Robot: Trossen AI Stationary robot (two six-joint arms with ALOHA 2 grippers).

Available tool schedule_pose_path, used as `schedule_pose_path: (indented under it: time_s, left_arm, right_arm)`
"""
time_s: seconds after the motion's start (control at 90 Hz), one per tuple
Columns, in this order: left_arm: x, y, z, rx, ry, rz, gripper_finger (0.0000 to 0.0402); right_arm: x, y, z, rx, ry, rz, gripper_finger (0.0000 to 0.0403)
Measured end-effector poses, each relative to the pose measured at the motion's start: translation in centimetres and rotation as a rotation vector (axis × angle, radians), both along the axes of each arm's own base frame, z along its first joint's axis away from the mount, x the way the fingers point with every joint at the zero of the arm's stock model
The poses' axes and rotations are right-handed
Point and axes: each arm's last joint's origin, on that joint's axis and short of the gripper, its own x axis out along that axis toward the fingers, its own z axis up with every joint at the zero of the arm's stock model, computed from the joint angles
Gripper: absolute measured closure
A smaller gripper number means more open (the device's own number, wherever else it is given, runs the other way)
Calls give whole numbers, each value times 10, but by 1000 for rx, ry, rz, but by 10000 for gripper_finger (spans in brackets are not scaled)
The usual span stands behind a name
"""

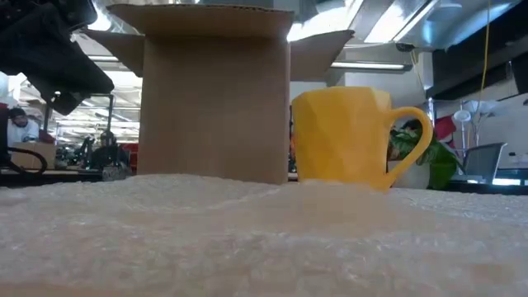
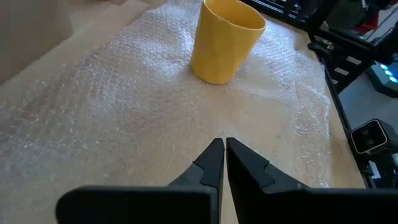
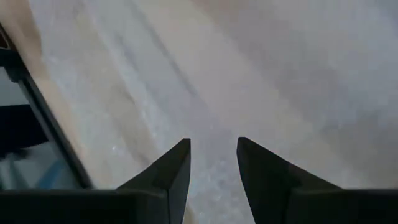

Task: Wrap mug
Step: Wrap the yellow mug with bubble wrap

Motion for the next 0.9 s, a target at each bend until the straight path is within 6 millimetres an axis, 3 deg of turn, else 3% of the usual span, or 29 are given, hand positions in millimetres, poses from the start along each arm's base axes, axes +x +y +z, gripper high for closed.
schedule_pose_path:
  time_s: [0.3,0.778,0.9]
  left_arm:
    - [0,0,0,-6,0,3,402]
    - [0,0,0,-19,0,9,402]
    - [0,0,0,-19,0,9,402]
  right_arm:
    - [-25,15,-6,99,66,-48,285]
    - [-18,25,-46,34,125,-74,286]
    - [-8,26,-56,8,139,-45,313]
